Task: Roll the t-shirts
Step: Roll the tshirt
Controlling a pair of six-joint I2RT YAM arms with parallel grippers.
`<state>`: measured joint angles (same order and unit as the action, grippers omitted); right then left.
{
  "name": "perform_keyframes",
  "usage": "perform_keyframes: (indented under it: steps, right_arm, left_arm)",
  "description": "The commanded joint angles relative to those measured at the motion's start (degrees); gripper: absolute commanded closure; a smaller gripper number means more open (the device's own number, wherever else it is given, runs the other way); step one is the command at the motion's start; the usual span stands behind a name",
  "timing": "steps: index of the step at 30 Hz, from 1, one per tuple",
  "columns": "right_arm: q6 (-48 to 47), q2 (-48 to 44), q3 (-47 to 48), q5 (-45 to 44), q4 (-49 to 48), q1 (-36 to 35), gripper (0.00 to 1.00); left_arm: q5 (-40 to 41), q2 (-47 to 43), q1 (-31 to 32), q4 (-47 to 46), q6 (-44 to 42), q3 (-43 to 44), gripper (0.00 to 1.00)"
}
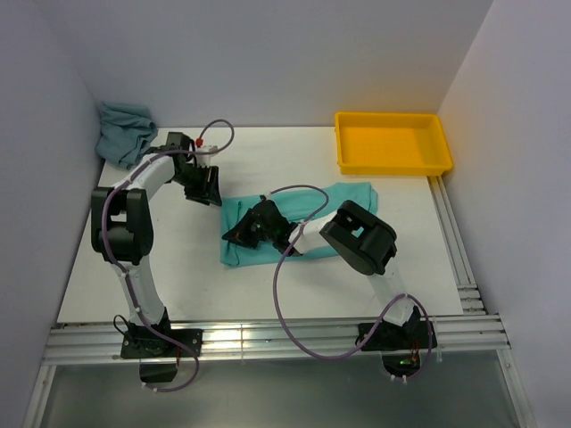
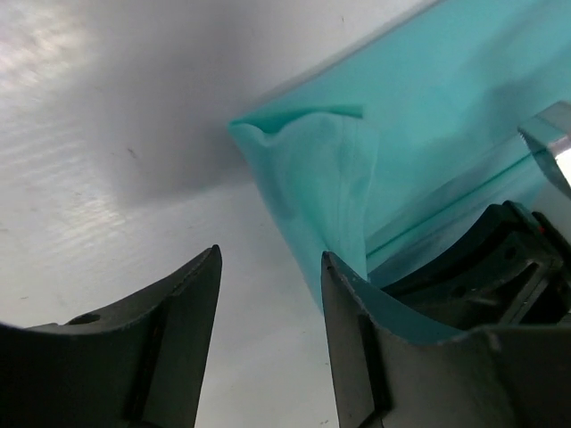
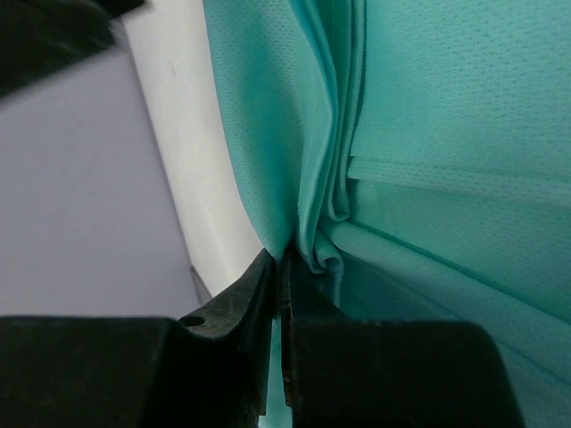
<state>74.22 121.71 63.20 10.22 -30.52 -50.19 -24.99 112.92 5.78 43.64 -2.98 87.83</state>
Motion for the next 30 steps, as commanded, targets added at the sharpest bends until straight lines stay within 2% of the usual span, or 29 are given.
perform_keyframes:
  steps: [1,7,14,17,18,20,21,23,25,27,30]
  right_arm:
    - [3.21,-0.60,-0.62,1.29,-6.65,0.54,0.96]
    - [5.41,0.63,-1.76,2.09,-10.43,0.62,0.96]
    - [4.89,0.81,-1.50,1.82,-8.06,0.71,0.97]
    - [4.45,0.98,-0.98,1.82,-7.10,0.71,0.97]
    - [4.36,0.98,-0.80,1.74,-6.66,0.71,0.96]
    - [3.40,0.90,0.07,1.47,-4.73,0.71,0.95]
    - [2.96,0.90,0.43,1.30,-3.68,0.71,0.94]
    - [1.38,0.55,1.83,0.68,0.01,0.71,0.90]
    - [-0.12,-0.24,3.06,-0.90,5.35,0.45,0.79]
    - [-2.40,-1.21,5.08,-2.82,8.88,0.27,0.69]
    - [-5.04,-2.53,7.81,-5.63,15.21,-0.60,0.61]
  left_arm:
    - [-3.92,-1.66,0.37,-2.50,-1.41,-3.45,0.45]
    - [-5.86,-0.43,0.63,-7.07,0.69,-8.11,0.42]
    - [-5.69,1.77,1.60,-7.87,1.75,-6.97,0.50]
    - [-3.41,2.65,2.57,-7.16,1.84,-5.83,0.63]
    - [-2.61,2.83,2.92,-6.73,1.75,-5.48,0.71]
    - [-1.03,3.00,3.88,-5.76,1.58,-4.60,0.78]
    - [0.54,3.00,4.15,-5.50,1.66,-4.43,0.85]
    - [2.05,2.65,4.85,-5.06,1.84,-3.99,0.90]
    - [4.59,2.39,5.38,-4.62,1.75,-3.55,0.98]
    - [6.18,2.30,5.82,-4.26,1.67,-3.46,1.00]
    - [8.64,2.30,6.43,-3.82,1.49,-3.19,1.00]
